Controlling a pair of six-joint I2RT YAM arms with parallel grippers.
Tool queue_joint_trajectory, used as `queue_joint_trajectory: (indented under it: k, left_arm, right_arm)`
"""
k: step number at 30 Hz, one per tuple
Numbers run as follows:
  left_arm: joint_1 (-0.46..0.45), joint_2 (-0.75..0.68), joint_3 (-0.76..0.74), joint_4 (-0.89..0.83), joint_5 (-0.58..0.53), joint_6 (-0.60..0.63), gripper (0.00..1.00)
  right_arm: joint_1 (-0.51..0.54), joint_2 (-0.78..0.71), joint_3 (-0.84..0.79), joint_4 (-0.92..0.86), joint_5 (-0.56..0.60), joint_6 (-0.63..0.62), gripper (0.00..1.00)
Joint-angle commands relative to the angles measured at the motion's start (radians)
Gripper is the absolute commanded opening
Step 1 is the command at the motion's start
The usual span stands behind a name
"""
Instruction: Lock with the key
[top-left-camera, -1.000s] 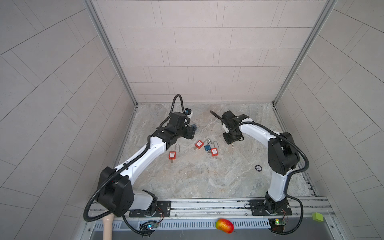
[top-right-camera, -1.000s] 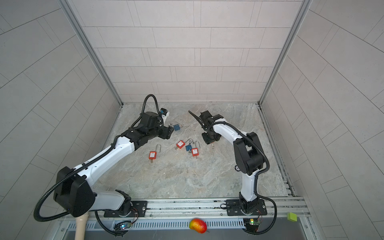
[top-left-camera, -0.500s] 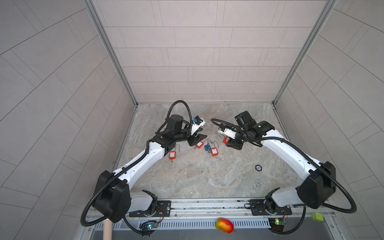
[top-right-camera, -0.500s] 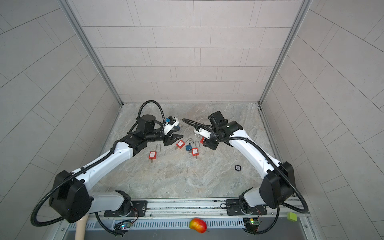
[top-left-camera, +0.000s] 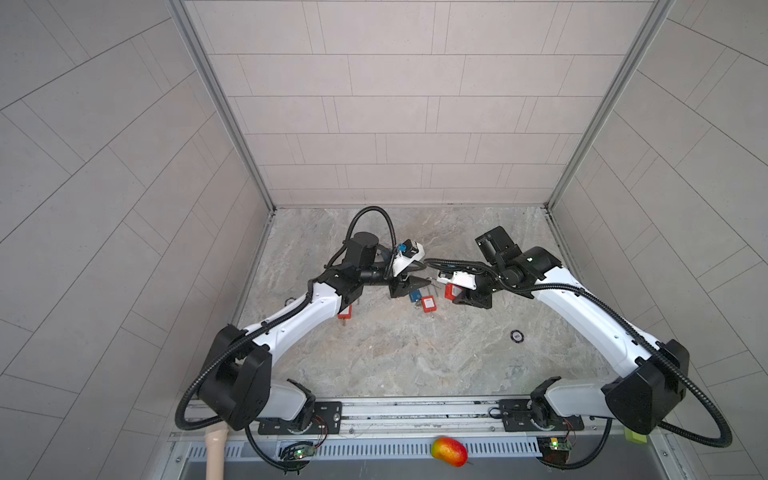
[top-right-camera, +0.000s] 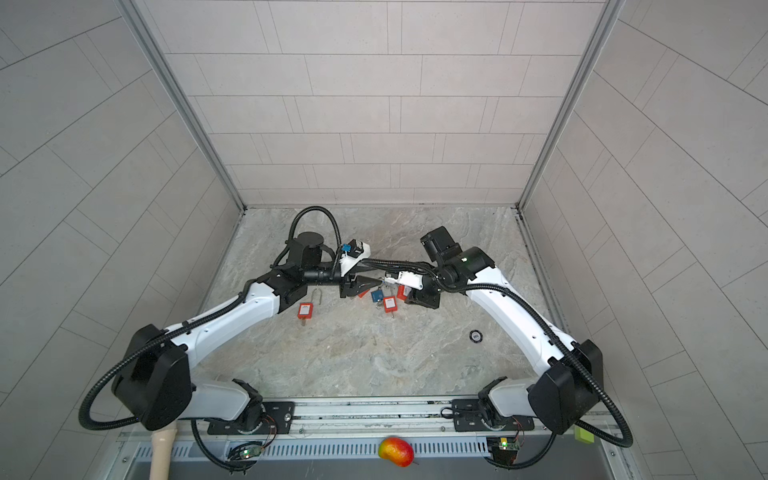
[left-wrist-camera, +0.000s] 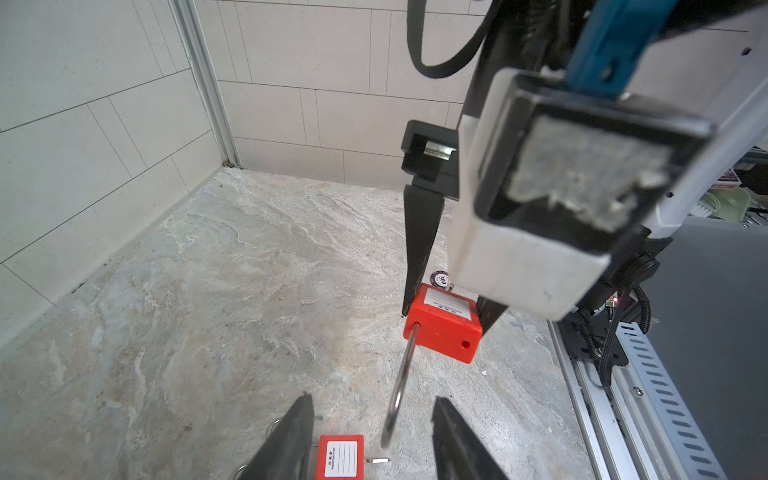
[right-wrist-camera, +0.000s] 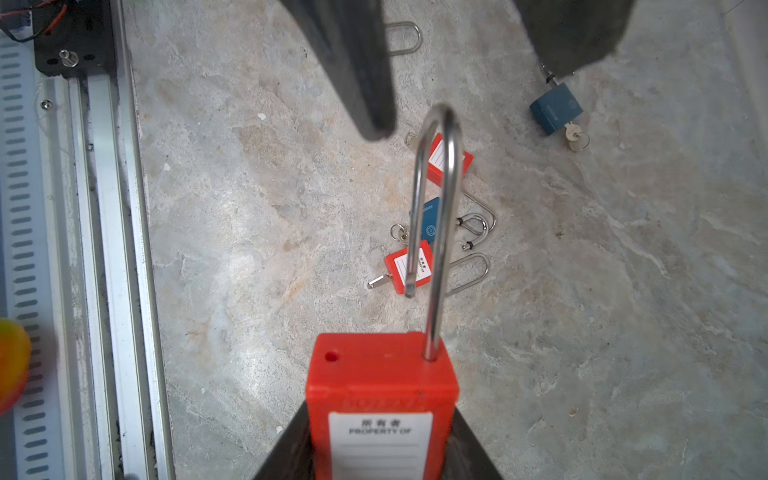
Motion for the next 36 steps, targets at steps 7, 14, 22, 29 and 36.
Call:
queue_joint_trajectory:
  k: [7, 14, 22, 29, 36]
  left_arm:
    - [-0.014, 0.024, -0.001, 0.035, 0.035, 0.027, 0.42]
    - [-0.022, 0.036, 0.015, 0.012, 0.057, 0.042, 0.27]
    - [-0.027, 0.036, 0.014, 0.008, 0.086, 0.044, 0.04]
    - [-0.028, 0.032, -0.017, 0.133, 0.100, -0.063, 0.00]
    - [-0.034, 0.016, -0.053, 0.307, 0.098, -0.171, 0.00]
  right_arm:
    - [0.005, 0.017, 0.055, -0.060, -0.049, -0.080, 0.42]
    - [0.005, 0.034, 0.078, -0.086, -0.039, -0.108, 0.42]
    - [0.005, 0.046, 0.093, -0.087, -0.045, -0.122, 0.43]
    - [0.005, 0.057, 0.140, -0.142, -0.035, -0.117, 0.90]
    - [-0.016, 0.019, 0.159, -0.191, 0.005, -0.102, 0.95]
